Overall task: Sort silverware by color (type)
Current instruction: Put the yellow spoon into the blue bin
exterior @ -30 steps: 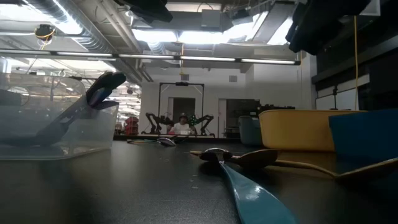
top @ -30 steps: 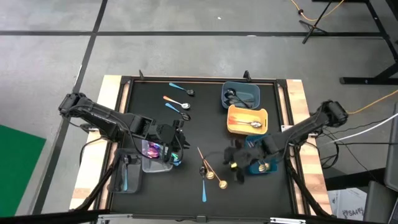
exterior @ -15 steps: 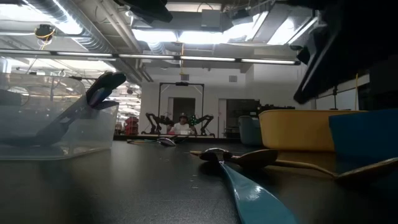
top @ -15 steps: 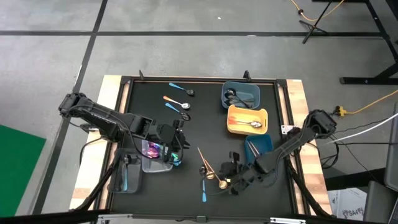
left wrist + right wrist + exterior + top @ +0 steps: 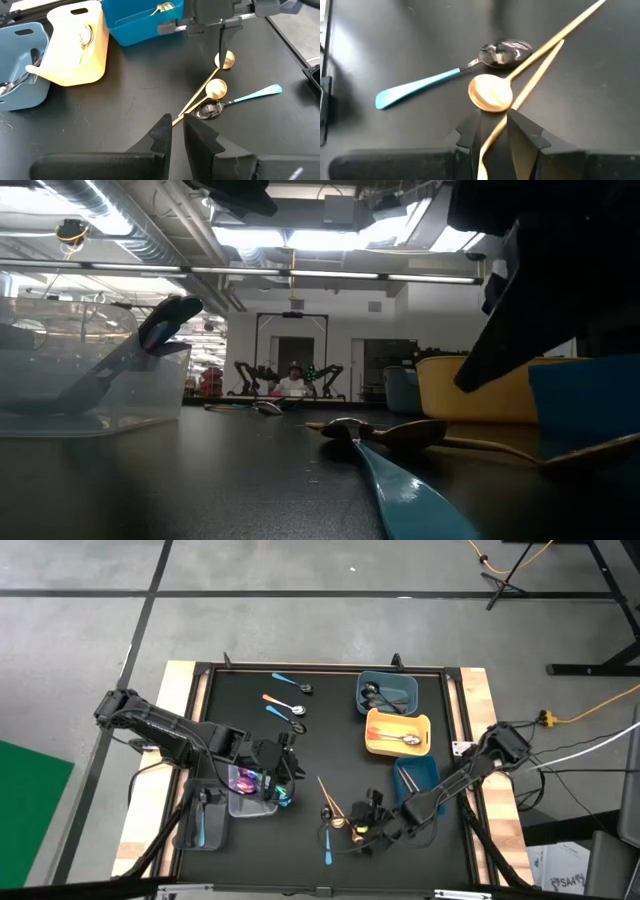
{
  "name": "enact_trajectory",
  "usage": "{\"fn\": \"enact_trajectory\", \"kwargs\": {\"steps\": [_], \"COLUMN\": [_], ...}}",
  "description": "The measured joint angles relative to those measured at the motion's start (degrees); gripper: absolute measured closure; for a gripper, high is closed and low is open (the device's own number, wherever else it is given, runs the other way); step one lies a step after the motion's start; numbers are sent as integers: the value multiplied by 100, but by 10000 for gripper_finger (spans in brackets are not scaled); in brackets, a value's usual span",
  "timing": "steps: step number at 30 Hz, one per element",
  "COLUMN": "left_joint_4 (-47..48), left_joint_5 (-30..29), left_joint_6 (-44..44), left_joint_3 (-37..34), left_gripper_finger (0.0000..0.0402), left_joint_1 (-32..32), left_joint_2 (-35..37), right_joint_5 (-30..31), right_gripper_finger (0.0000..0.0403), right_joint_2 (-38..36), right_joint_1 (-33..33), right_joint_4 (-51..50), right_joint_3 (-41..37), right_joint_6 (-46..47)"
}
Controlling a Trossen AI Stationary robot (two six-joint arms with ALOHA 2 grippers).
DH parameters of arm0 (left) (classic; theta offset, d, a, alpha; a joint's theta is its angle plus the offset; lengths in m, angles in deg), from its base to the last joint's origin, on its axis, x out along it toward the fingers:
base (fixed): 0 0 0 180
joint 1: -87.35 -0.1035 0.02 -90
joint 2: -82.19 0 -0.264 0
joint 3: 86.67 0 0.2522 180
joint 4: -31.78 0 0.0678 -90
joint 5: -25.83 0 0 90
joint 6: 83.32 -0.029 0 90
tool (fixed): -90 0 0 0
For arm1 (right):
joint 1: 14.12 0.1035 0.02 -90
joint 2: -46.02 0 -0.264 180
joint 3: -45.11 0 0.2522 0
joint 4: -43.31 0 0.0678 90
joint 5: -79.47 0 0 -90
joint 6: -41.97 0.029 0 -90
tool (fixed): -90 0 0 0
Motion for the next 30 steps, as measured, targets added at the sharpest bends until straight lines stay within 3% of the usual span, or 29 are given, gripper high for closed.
{"fn": "enact_trajectory", "kwargs": {"steps": [15,19,30], "left_joint_4": [3,5,16], "left_joint_5": [0,0,0], "left_joint_6": [4,4,2], "left_joint_3": [-2,-2,-2], "left_gripper_finger": [360,360,360], "left_joint_1": [0,0,0], "left_joint_2": [0,0,0], "right_joint_5": [165,203,93], "right_gripper_finger": [320,320,320], "right_joint_2": [85,97,568], "right_joint_1": [-2,-4,-9], "right_joint_4": [-97,-93,120], "right_joint_3": [0,0,9], "right_joint_6": [108,-232,-354]}}
